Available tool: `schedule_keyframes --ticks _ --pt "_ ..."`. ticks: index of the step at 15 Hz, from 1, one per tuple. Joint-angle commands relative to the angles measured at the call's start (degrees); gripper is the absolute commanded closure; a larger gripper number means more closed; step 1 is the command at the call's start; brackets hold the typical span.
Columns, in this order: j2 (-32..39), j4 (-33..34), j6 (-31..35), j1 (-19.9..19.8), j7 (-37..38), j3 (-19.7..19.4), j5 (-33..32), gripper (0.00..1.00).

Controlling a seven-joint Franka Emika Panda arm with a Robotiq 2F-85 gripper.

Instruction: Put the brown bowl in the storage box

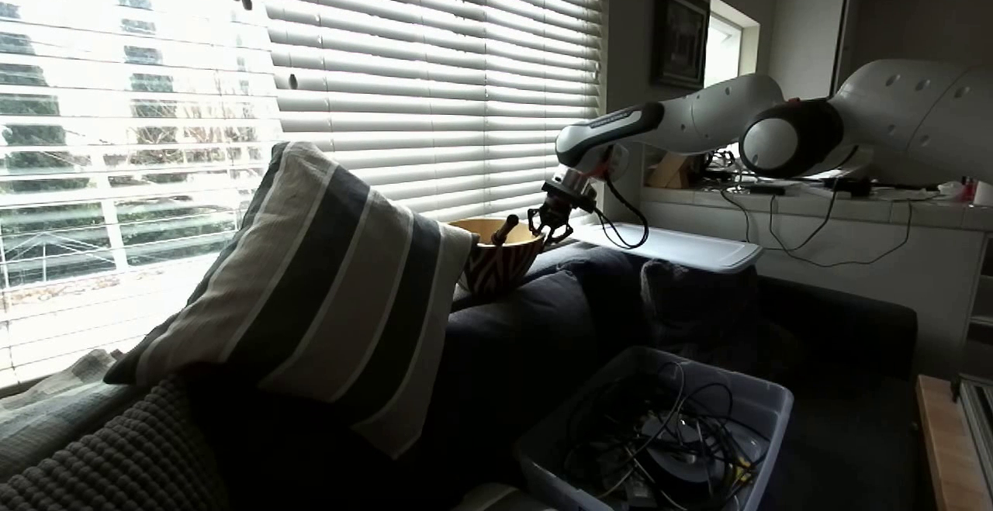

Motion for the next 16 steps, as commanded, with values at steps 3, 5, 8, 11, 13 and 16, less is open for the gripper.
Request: schedule_keyframes --ticks 3,5,8,11,13,16 --pt "-2.0 1.7 -7.9 -3.1 -0.8 4.3 4.1 0.94" --pt "-2.3 1.9 -11.1 -4.5 -1.2 5.5 4.9 0.94" --pt "-2.8 2.0 -15.3 -7.3 -3.1 7.7 5.9 0.94" --pt "-2.6 2.3 -18.5 -9.9 -6.0 9.6 6.0 0.94" --pt "-2.6 2.4 -20.1 -11.6 -7.8 10.6 6.0 0.94" --pt "-2.9 2.6 -21.8 -14.0 -10.5 11.9 5.8 0.94"
